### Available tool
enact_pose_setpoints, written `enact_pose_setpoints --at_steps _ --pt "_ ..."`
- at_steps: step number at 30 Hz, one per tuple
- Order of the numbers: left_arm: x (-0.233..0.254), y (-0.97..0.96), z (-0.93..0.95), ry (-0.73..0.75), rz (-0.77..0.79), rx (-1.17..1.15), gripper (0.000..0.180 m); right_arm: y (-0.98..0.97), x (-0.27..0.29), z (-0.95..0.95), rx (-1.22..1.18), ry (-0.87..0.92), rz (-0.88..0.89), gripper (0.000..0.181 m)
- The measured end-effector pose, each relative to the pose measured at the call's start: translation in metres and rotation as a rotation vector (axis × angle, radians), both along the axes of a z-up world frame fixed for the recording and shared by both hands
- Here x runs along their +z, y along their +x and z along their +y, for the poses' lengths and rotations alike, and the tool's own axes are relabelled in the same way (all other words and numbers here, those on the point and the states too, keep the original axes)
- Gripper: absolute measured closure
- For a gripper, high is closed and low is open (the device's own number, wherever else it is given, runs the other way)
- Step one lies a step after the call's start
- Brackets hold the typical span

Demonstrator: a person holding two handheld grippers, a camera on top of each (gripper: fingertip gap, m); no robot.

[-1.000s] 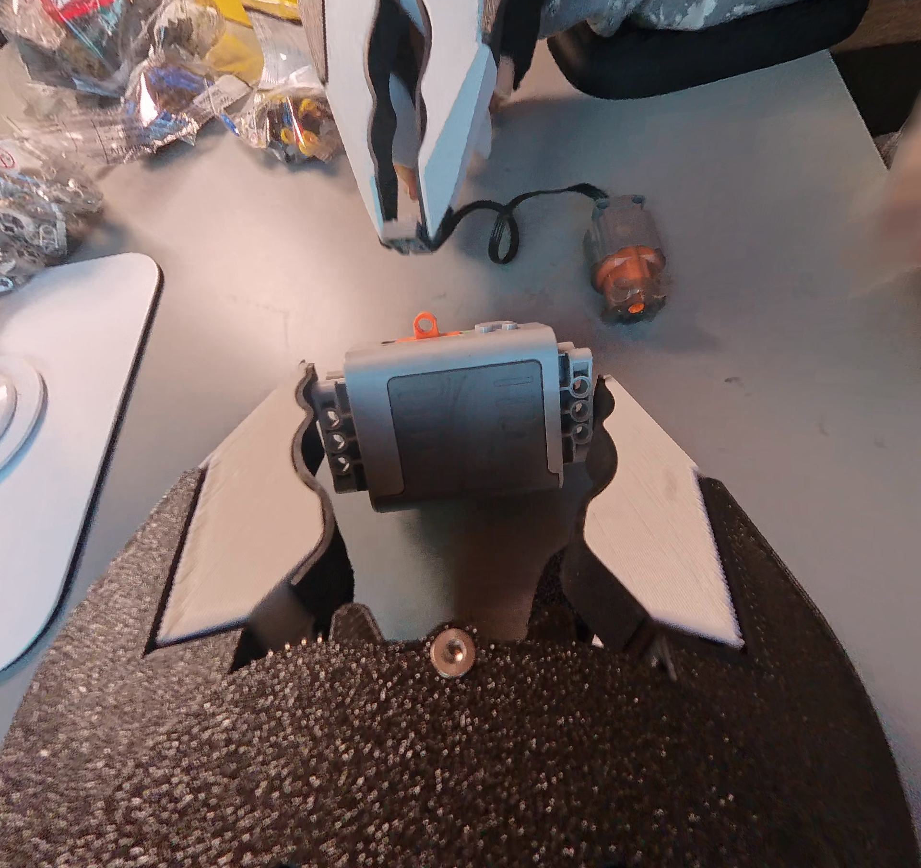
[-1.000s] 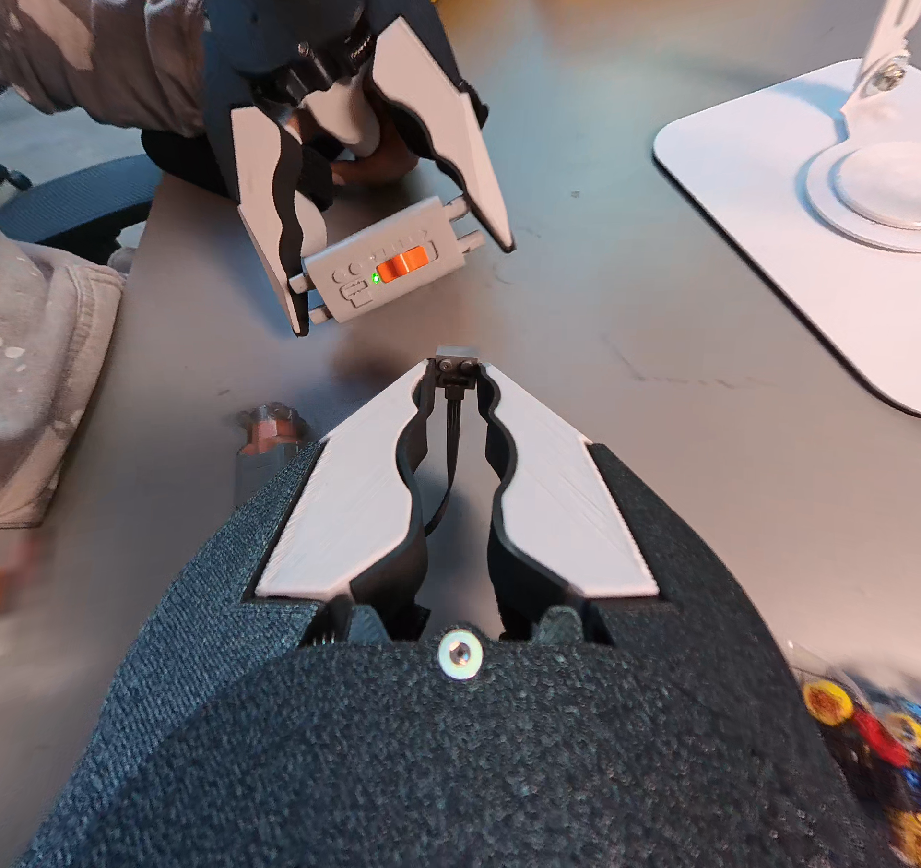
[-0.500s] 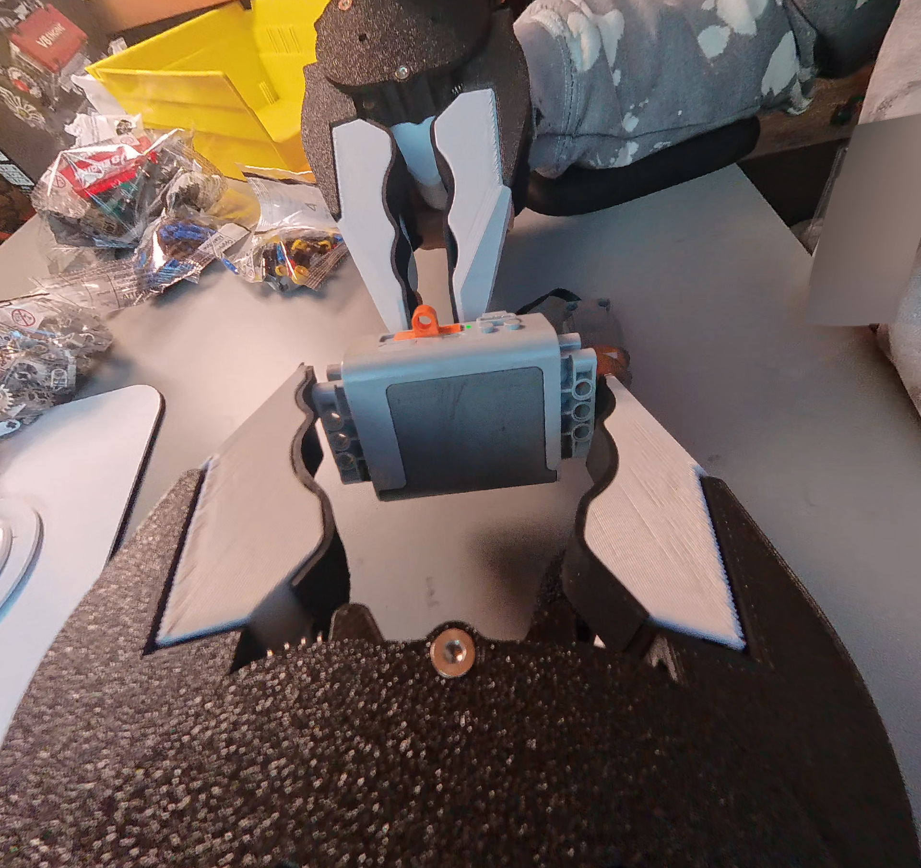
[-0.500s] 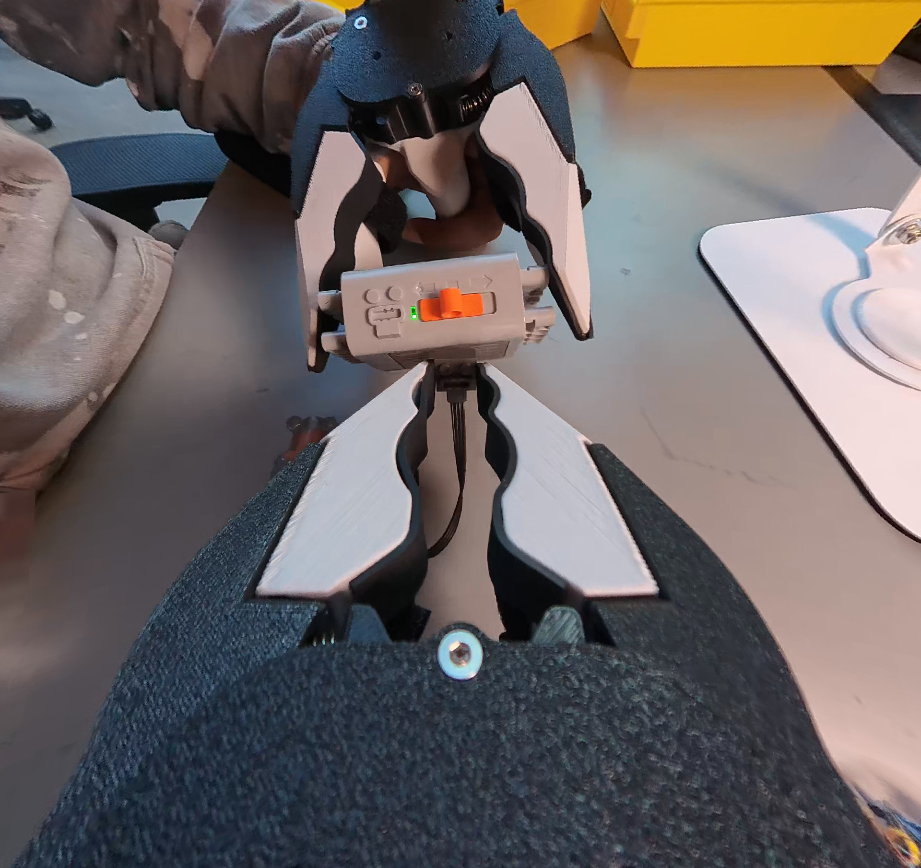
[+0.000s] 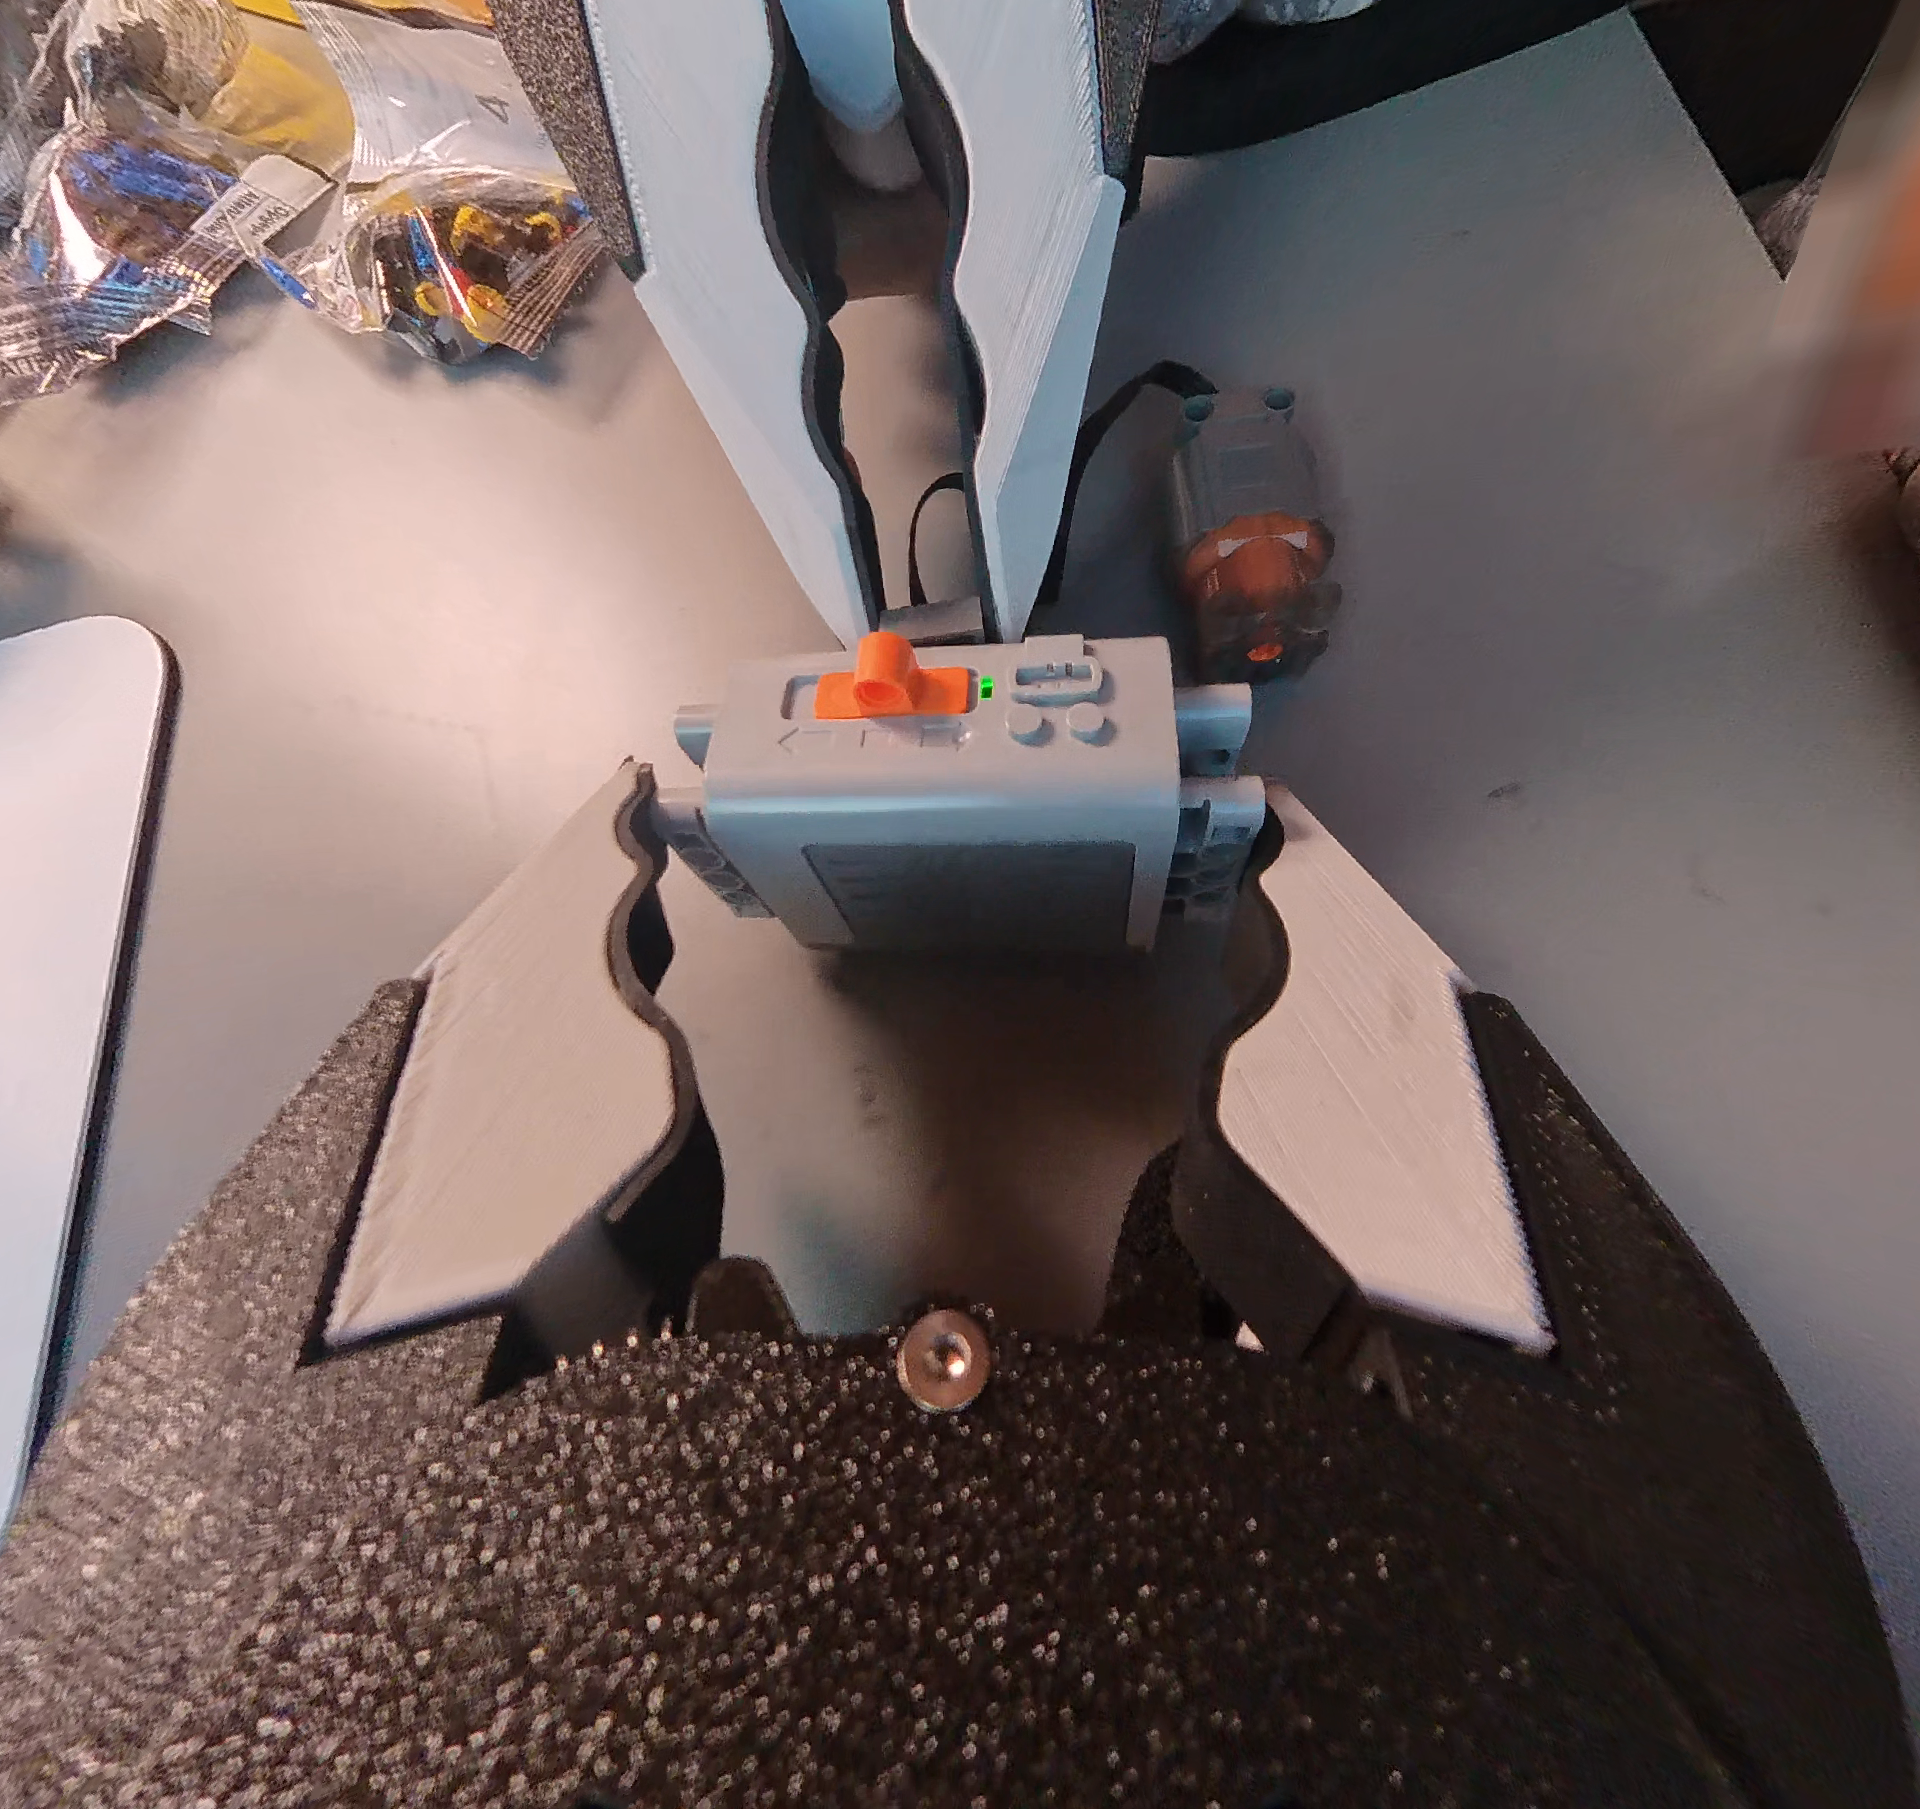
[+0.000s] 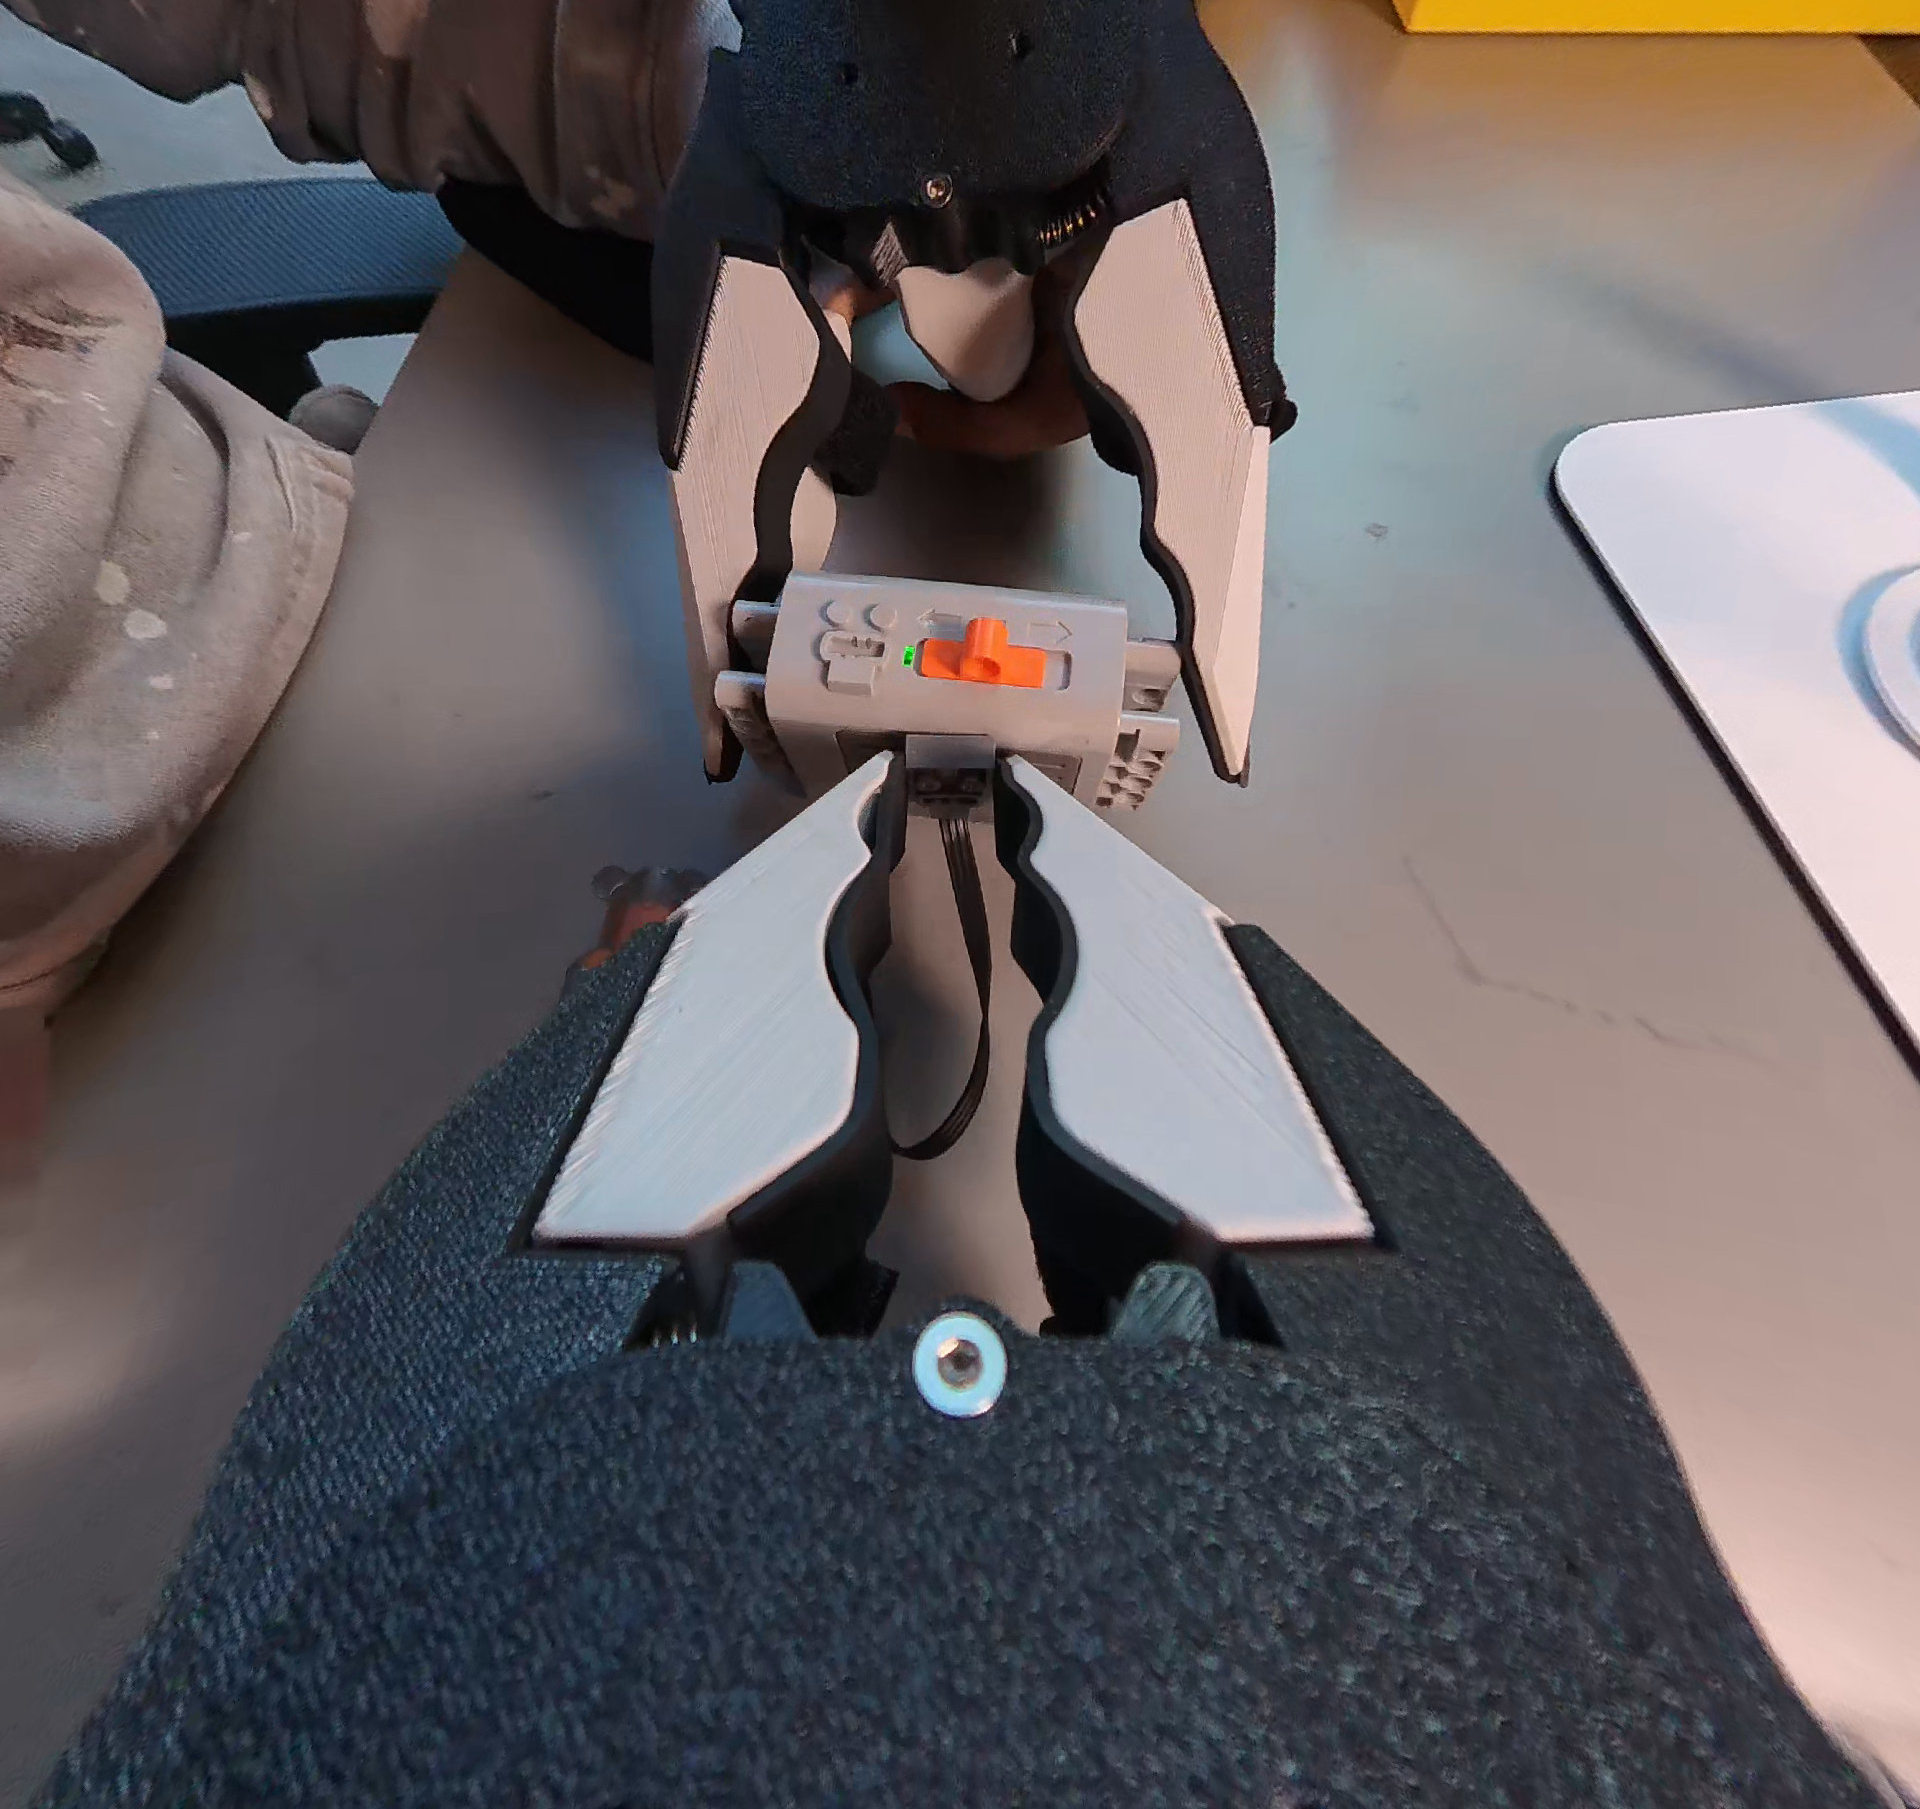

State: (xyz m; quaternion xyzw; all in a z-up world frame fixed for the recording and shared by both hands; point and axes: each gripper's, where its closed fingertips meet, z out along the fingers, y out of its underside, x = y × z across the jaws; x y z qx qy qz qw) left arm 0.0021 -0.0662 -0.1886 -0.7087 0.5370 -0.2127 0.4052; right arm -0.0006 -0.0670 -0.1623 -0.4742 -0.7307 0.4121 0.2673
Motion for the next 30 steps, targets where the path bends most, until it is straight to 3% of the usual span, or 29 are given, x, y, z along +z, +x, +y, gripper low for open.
enact_pose_setpoints --at_steps 9,17,22,25,28,30 --pt "-0.002 -0.005 -0.002 -0.052 -0.01 0.028 0.074 0.002 0.002 0.003 -0.009 -0.028 -0.002 0.165" --pt "0.001 -0.007 -0.003 -0.085 -0.041 0.036 0.076 0.01 -0.029 0.026 -0.078 0.071 -0.17 0.165" --pt "0.001 -0.007 -0.003 -0.085 -0.042 0.043 0.076 0.004 -0.006 0.035 -0.128 0.03 -0.095 0.149" --pt "0.001 -0.006 -0.002 -0.085 -0.042 0.049 0.076 -0.008 0.03 0.017 -0.093 -0.064 0.037 0.158" --pt "0.001 -0.006 -0.001 -0.084 -0.042 0.058 0.076 -0.02 0.027 0.002 -0.069 -0.042 0.034 0.16" --pt "0.001 -0.006 -0.001 -0.082 -0.042 0.064 0.076 -0.022 0.018 0.001 -0.071 -0.009 0.001 0.171"
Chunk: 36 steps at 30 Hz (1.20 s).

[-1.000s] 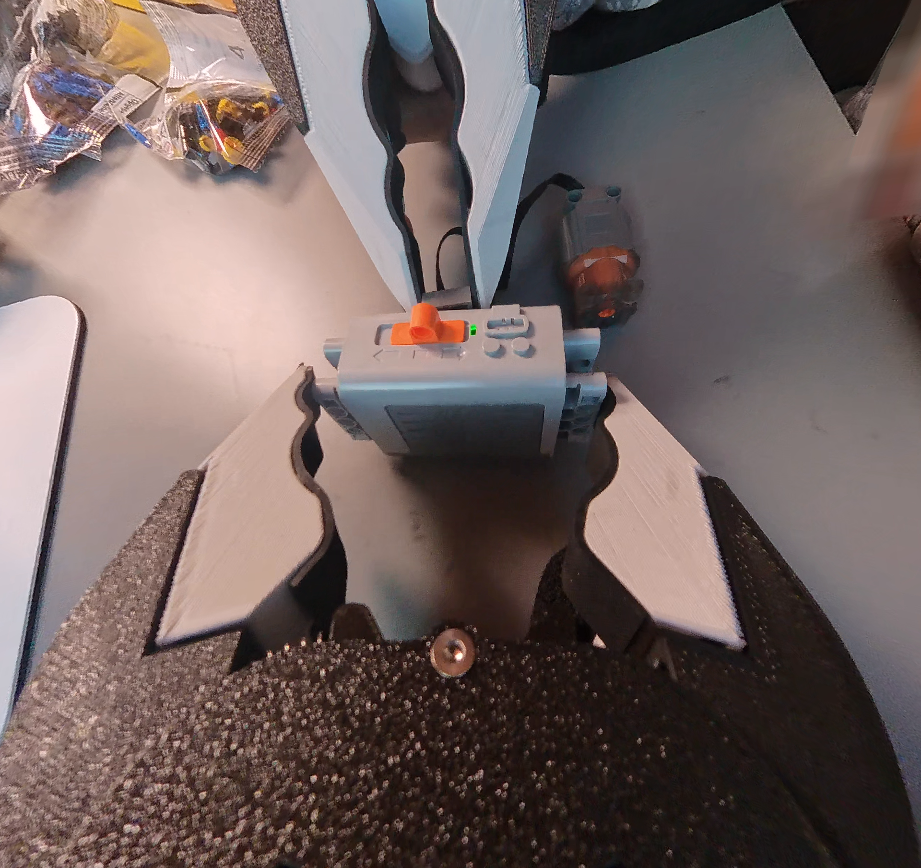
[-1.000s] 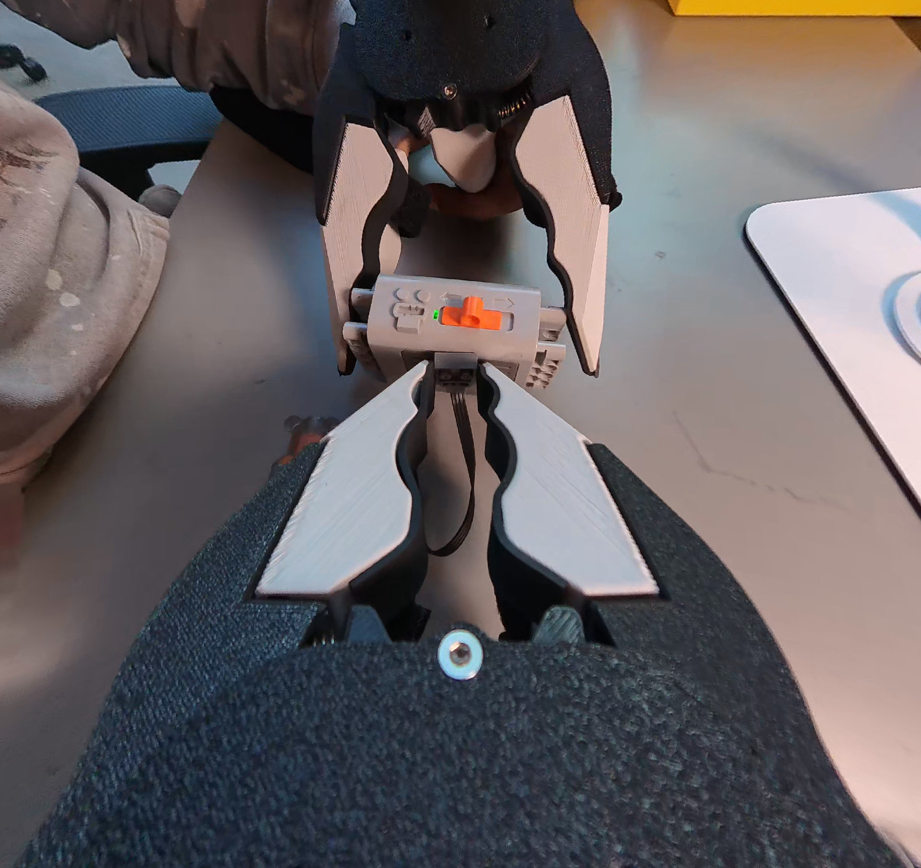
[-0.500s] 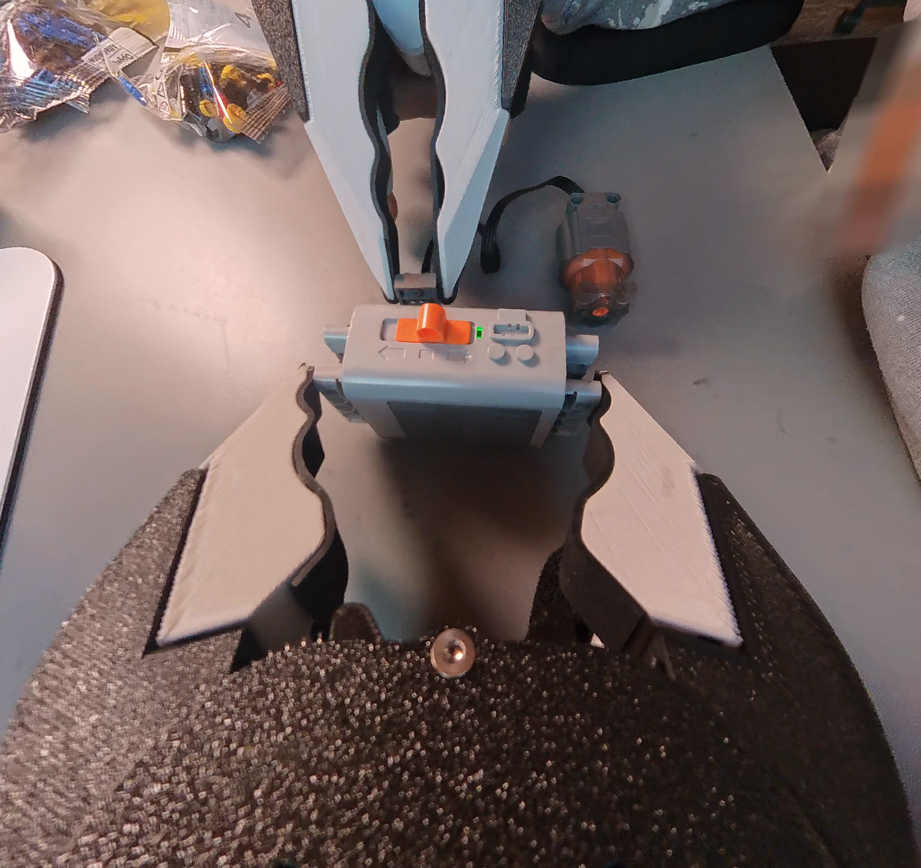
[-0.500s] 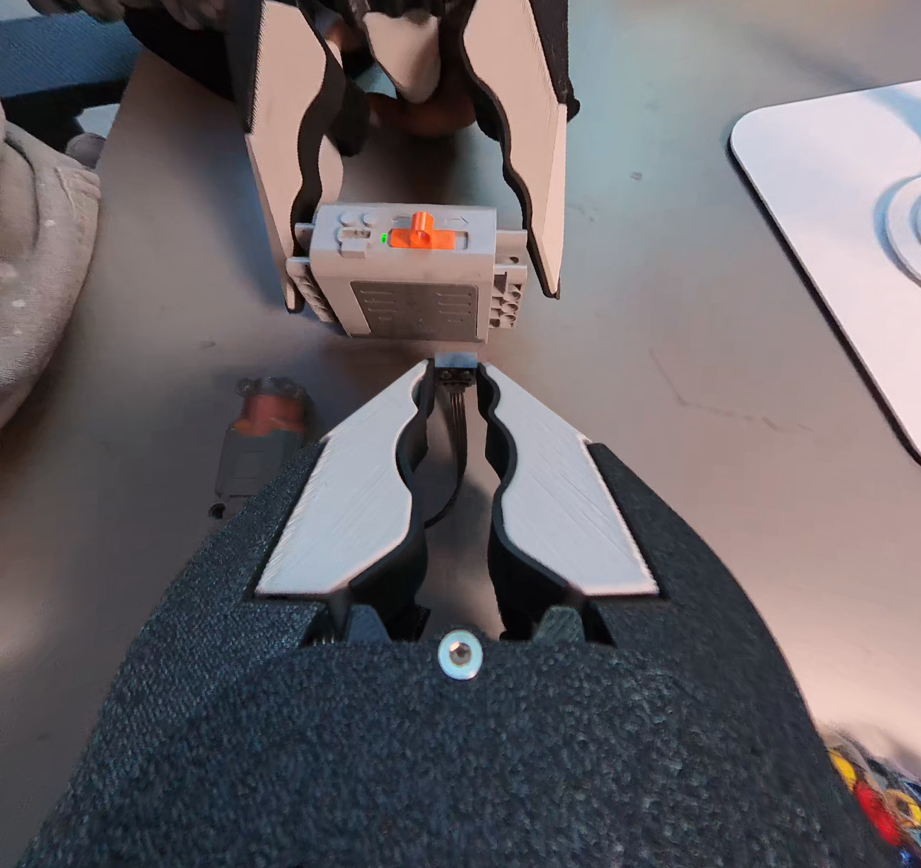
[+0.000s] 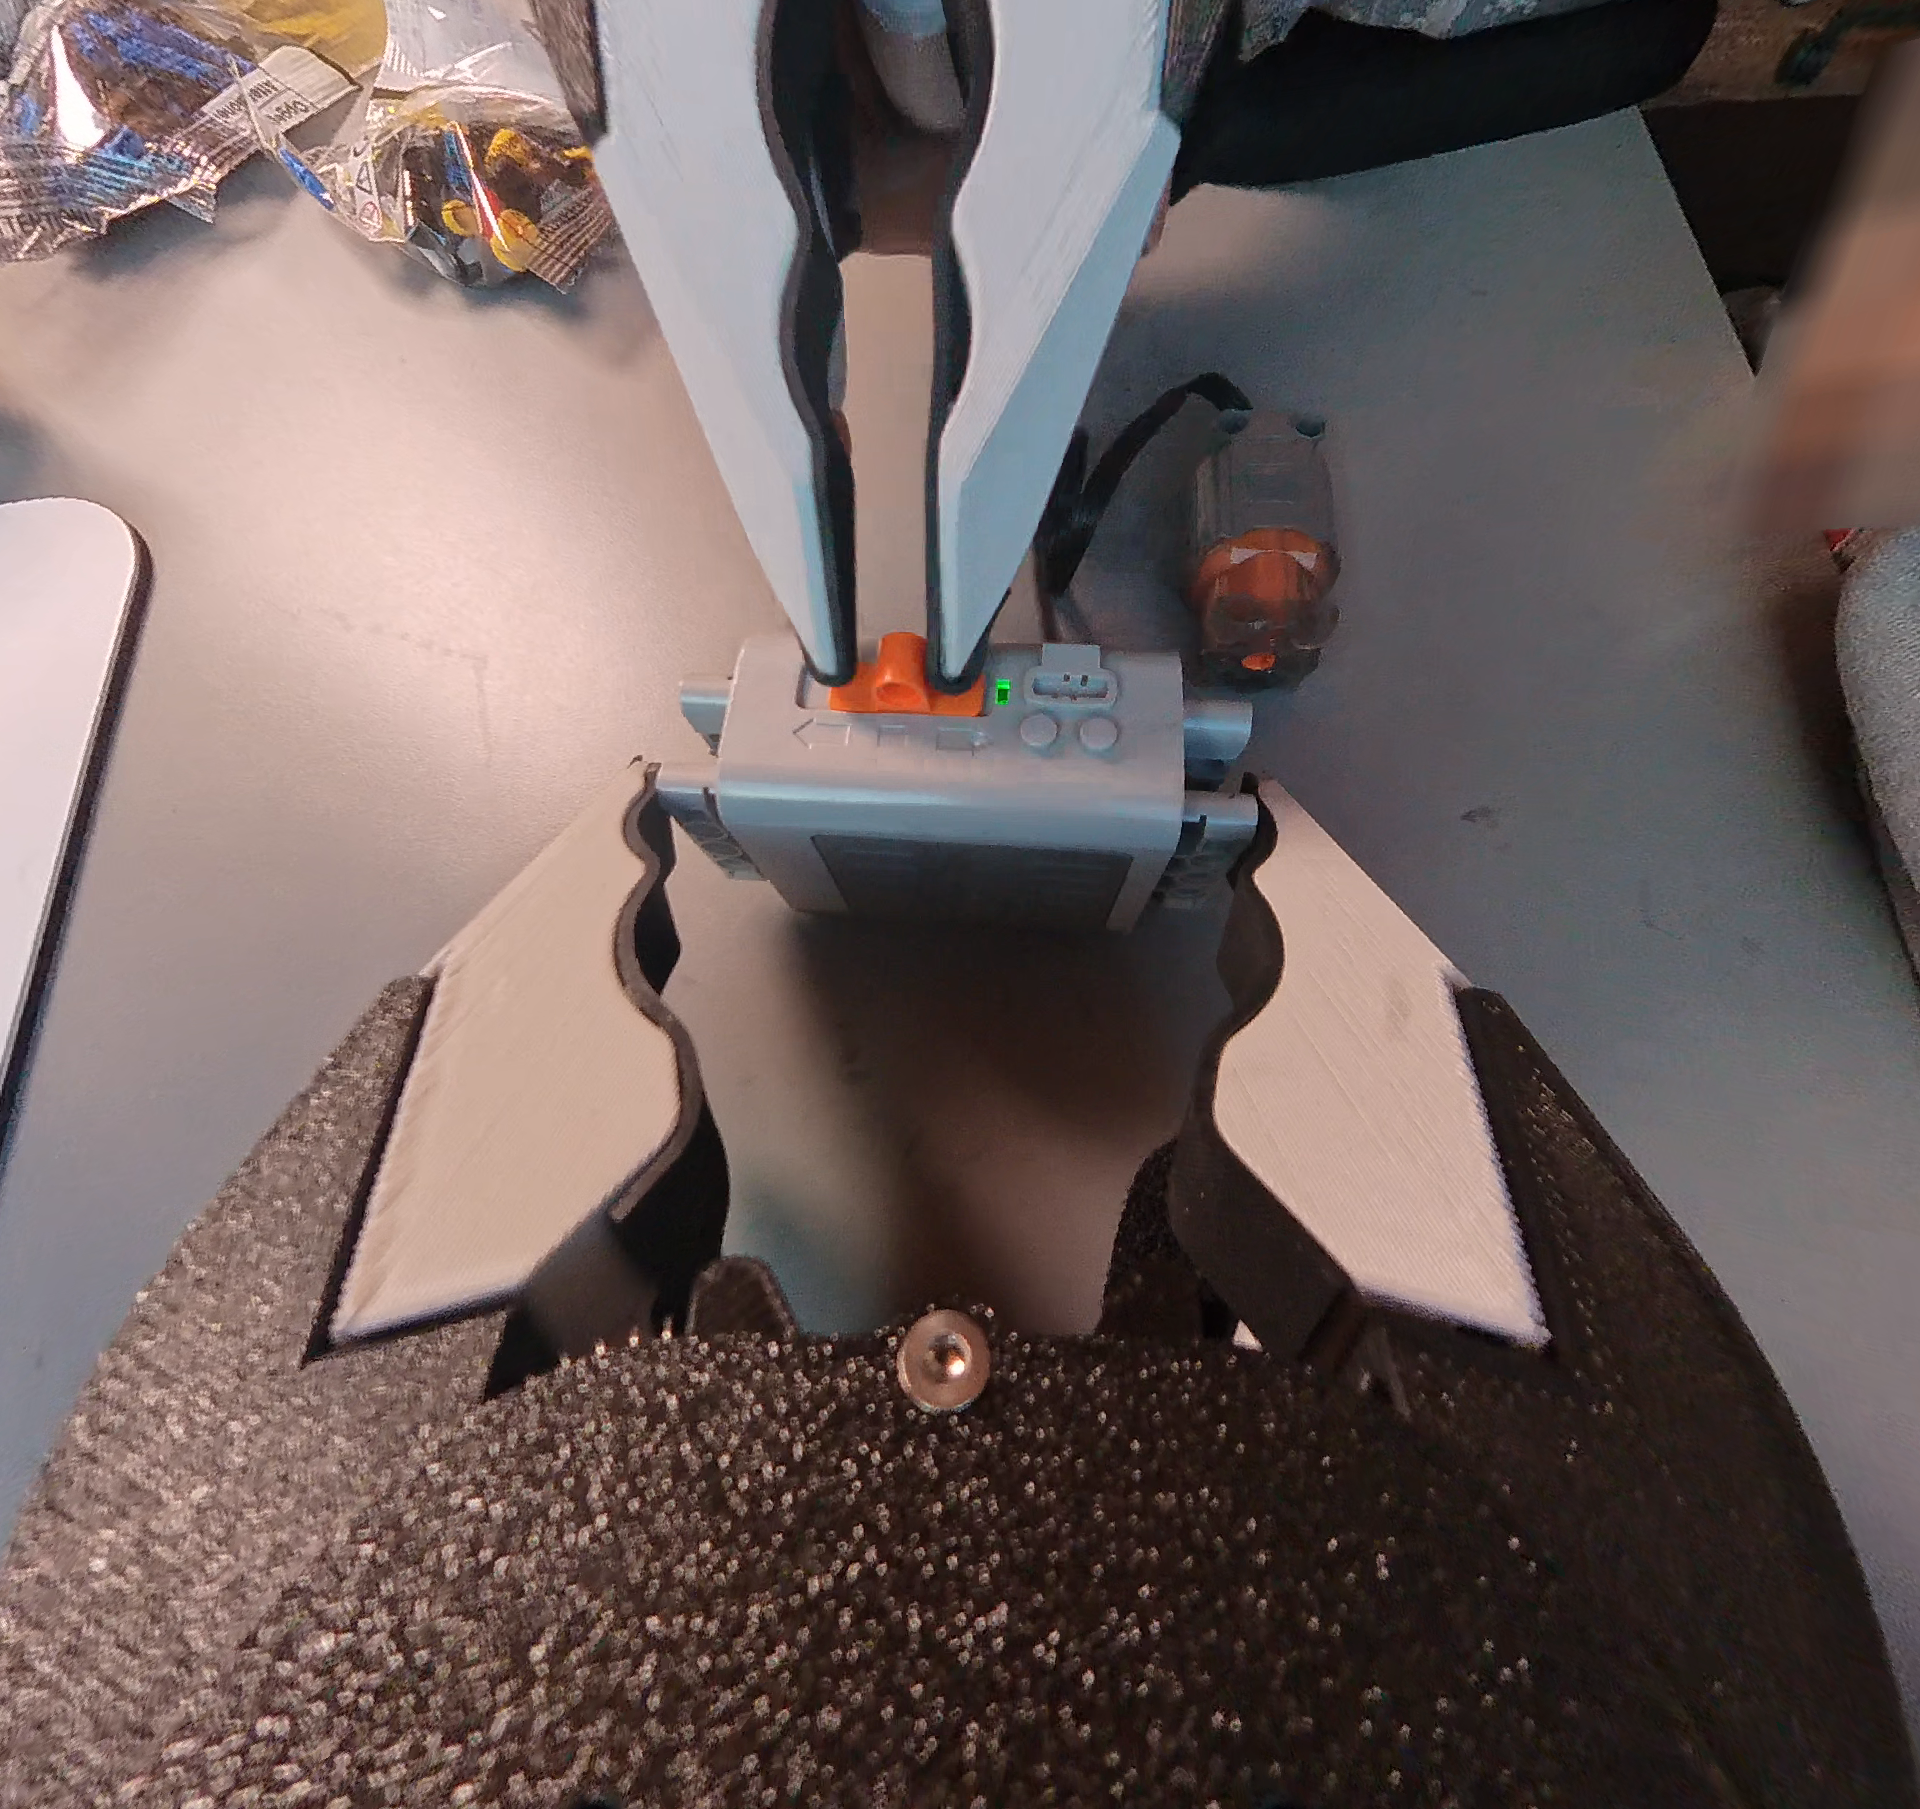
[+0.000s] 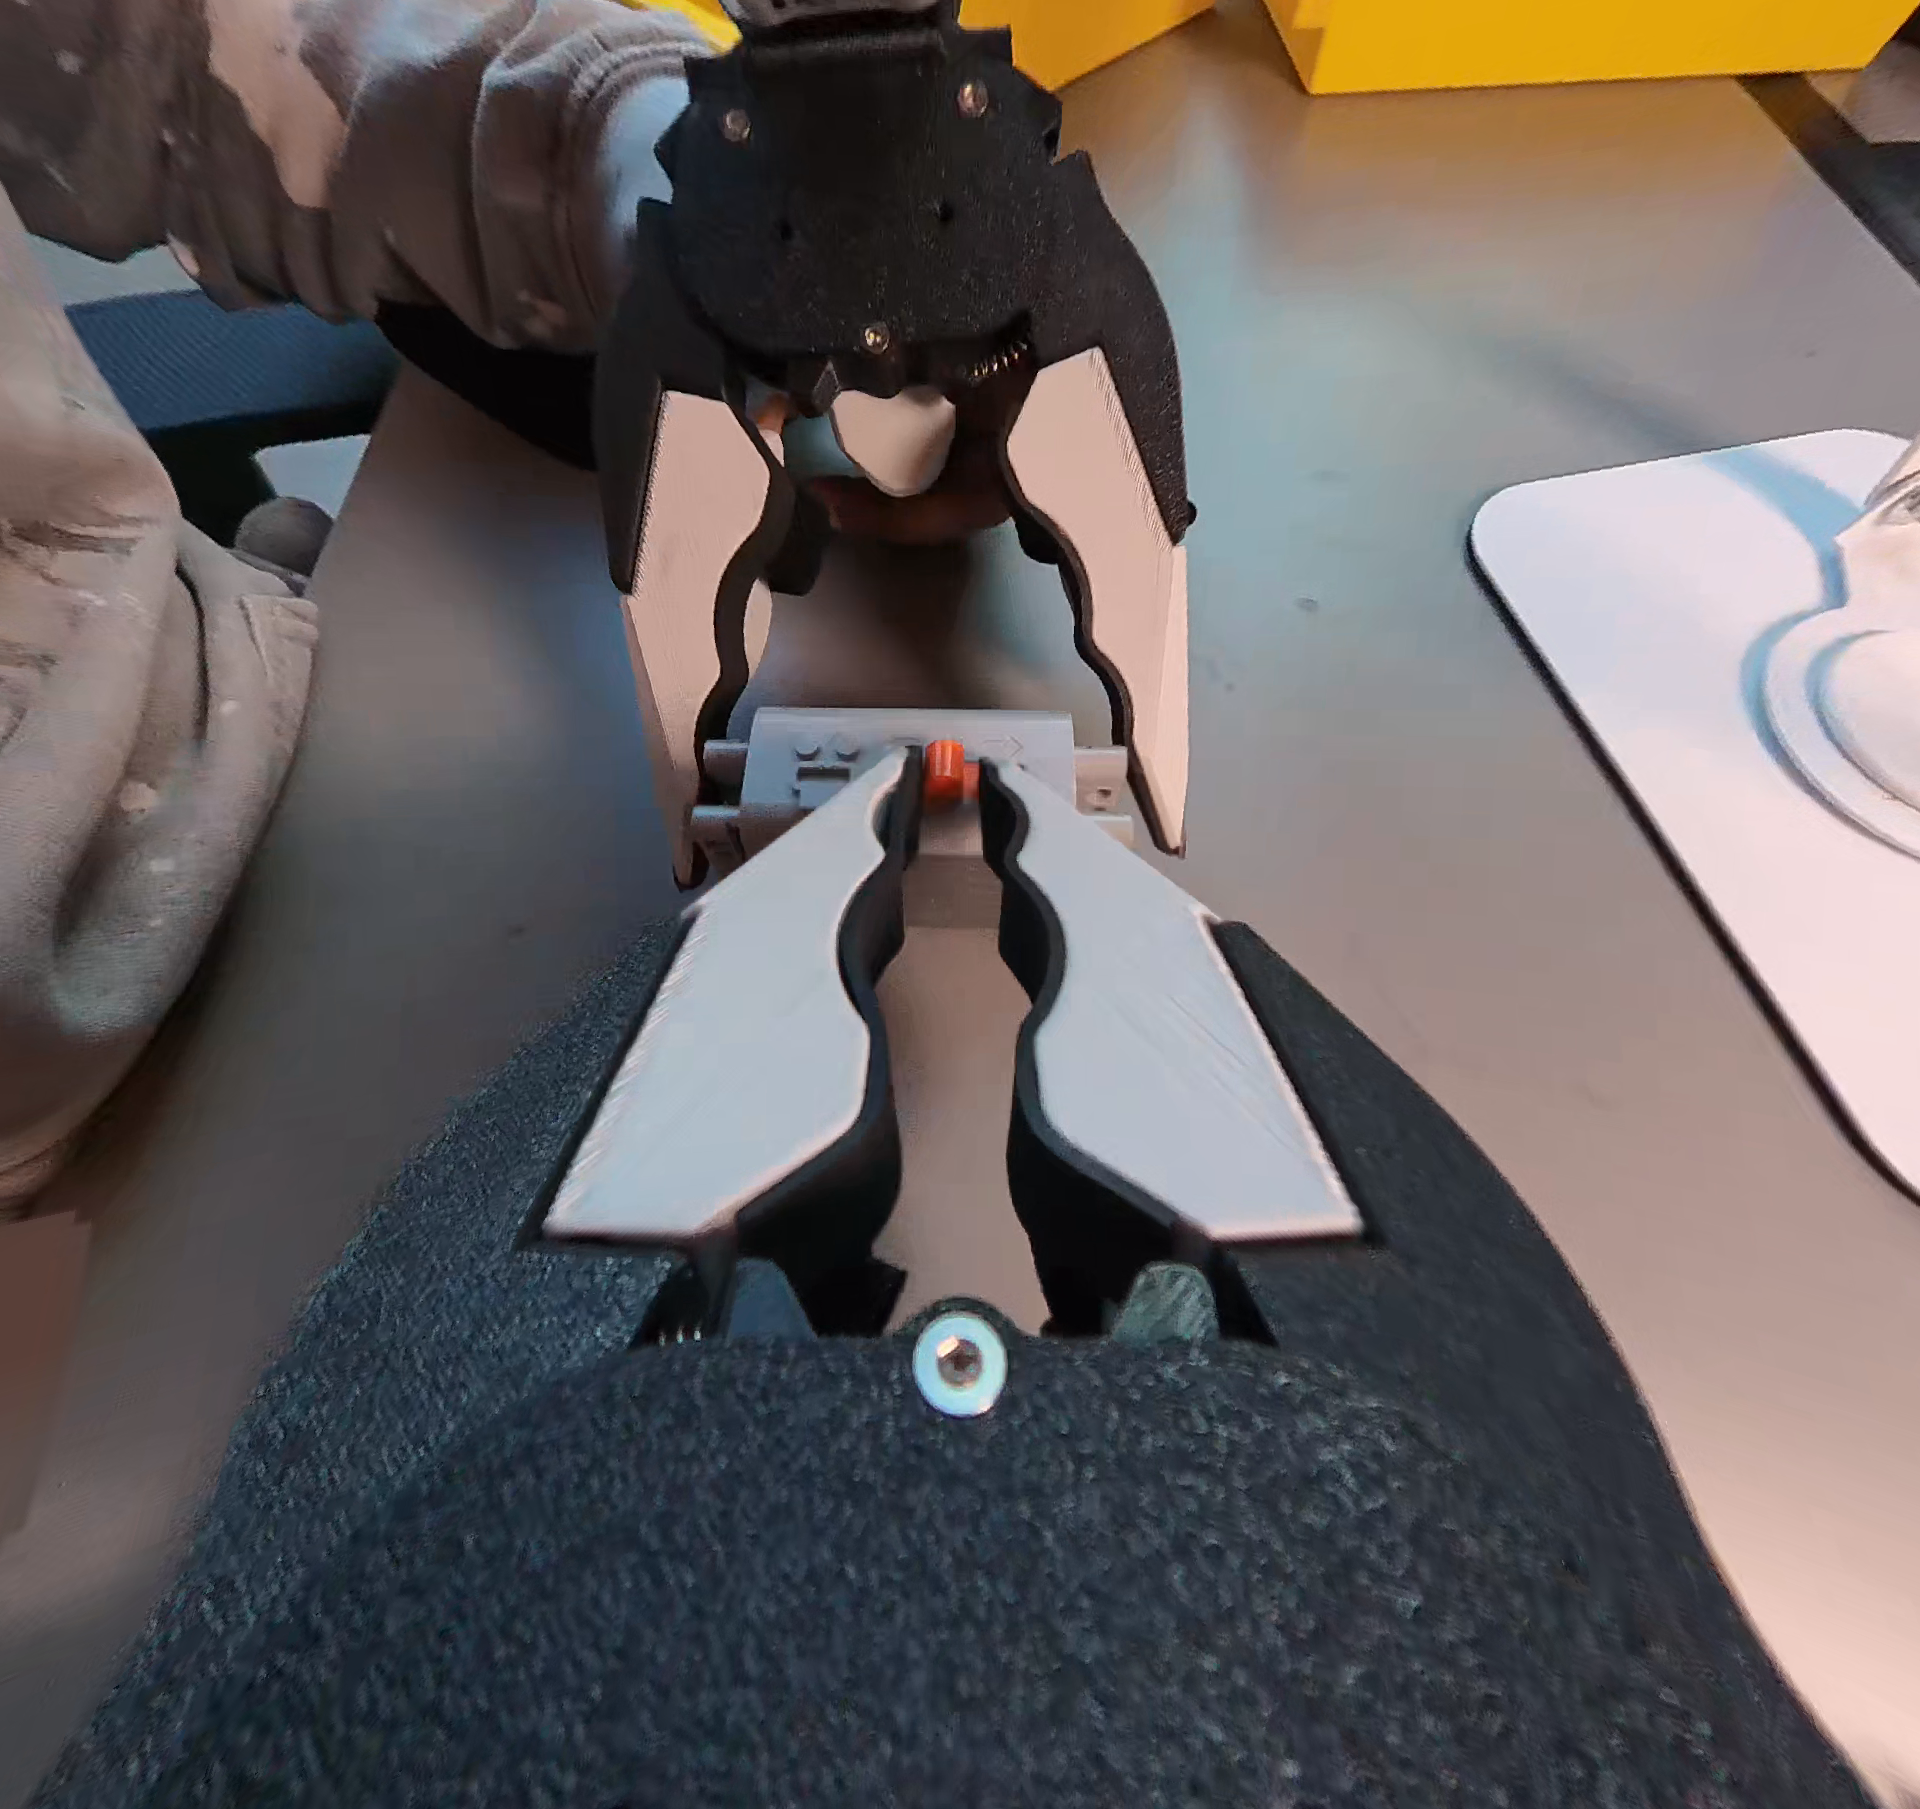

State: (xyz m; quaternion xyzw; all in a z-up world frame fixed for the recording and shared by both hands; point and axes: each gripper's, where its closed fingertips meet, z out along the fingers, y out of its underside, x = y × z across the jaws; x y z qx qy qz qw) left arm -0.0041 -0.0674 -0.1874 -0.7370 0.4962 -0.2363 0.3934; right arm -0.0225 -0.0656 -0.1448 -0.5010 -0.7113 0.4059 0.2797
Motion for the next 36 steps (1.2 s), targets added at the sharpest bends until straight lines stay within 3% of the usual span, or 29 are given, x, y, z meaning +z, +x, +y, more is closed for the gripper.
enact_pose_setpoints --at_steps 36 --pt "0.0001 0.0017 -0.0019 -0.005 -0.001 -0.003 0.076 0.0024 -0.0002 -0.0014 0.026 -0.008 0.029 0.174"
